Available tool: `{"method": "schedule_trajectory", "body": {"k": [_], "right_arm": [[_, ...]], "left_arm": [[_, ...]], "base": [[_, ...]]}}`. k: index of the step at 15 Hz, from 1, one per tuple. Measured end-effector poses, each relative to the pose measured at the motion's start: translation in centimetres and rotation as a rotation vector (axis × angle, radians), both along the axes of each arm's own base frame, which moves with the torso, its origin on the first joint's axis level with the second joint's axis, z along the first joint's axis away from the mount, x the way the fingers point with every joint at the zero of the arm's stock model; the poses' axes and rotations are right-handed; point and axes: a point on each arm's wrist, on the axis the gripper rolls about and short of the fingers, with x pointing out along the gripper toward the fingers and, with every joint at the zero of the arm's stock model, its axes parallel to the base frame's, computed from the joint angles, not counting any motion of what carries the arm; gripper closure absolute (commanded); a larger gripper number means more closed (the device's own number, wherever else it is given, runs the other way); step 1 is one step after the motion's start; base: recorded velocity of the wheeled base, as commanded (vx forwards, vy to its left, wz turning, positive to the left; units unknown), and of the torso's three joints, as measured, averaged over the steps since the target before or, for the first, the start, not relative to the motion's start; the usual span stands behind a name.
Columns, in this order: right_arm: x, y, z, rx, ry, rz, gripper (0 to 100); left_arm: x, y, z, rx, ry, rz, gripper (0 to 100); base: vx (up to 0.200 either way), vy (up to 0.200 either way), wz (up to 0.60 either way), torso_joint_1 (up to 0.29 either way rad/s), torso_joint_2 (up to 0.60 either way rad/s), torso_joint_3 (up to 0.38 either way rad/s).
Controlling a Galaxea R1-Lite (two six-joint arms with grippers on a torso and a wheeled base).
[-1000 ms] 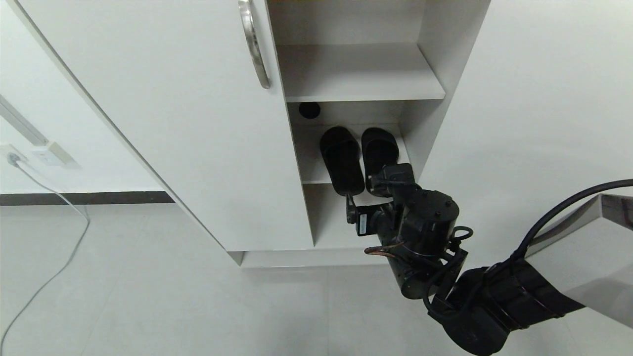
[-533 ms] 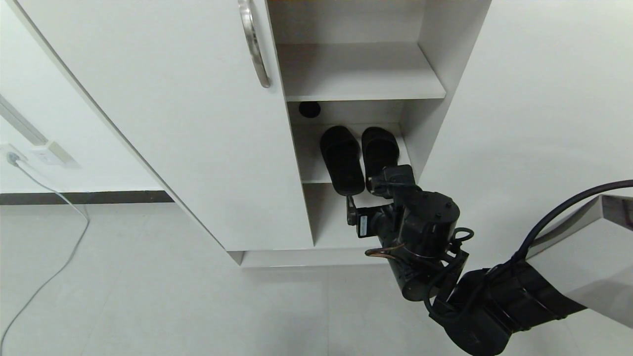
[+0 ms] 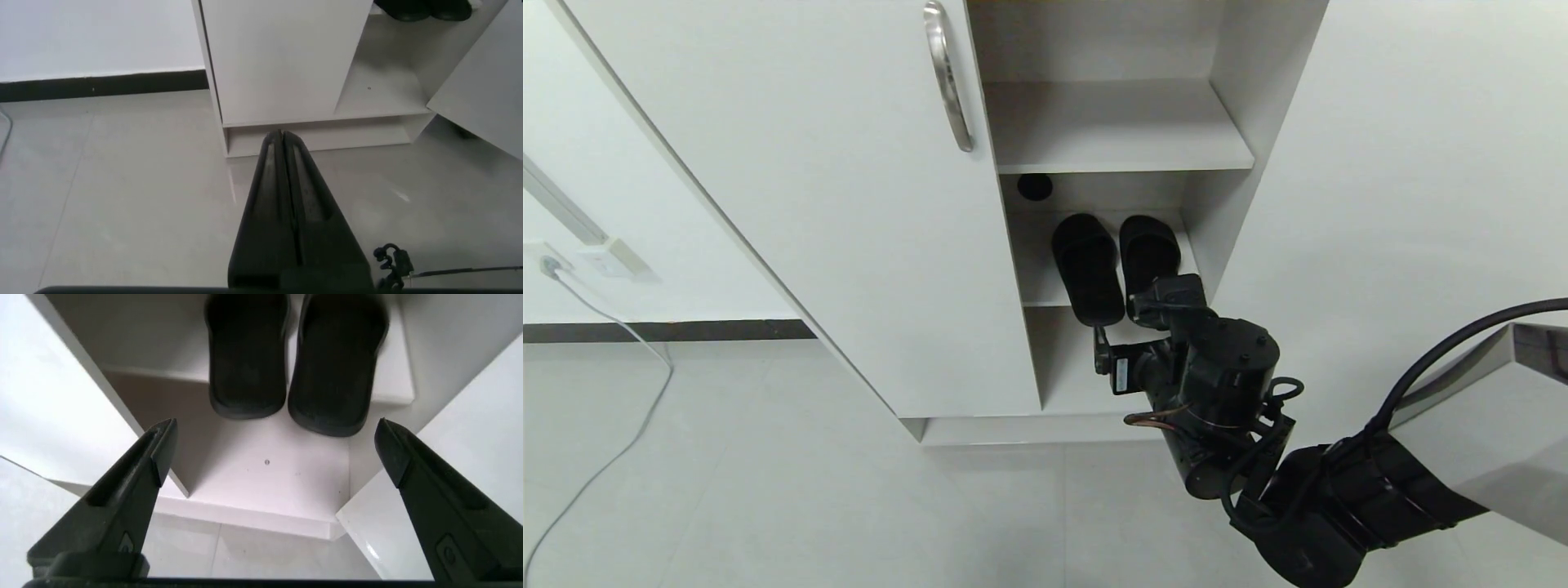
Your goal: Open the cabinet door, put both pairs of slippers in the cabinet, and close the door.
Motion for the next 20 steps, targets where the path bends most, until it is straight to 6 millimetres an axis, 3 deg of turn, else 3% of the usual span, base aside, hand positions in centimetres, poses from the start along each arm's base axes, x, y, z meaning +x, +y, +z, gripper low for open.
{"method": "schedule_trajectory", "body": {"k": [20], "right_arm": [[-0.6,-0.8,-1.1,-0.032,0.038,0.016,0]], "left_arm": [[0.0,0.0,0.0,-0.002,0.0,0.002,100]], "base": [[0.0,0.0,0.0,0.001,0.0,0.197]]}}
